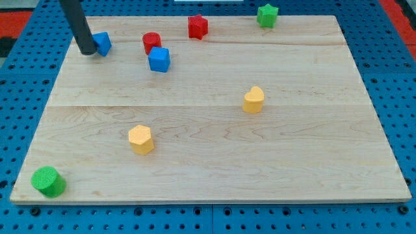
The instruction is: Move the blue triangle to the top left
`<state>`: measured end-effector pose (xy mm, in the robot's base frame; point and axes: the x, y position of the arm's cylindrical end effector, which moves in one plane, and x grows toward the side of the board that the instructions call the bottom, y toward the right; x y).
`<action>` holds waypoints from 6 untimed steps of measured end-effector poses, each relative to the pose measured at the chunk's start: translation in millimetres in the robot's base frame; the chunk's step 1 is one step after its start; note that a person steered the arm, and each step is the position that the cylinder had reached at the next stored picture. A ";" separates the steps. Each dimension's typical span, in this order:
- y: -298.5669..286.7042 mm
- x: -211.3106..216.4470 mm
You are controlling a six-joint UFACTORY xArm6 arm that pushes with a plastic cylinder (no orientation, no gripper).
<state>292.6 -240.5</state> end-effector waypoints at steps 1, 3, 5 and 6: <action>-15.5 -3.6; 34.9 29.6; 0.5 -36.2; -23.2 -57.4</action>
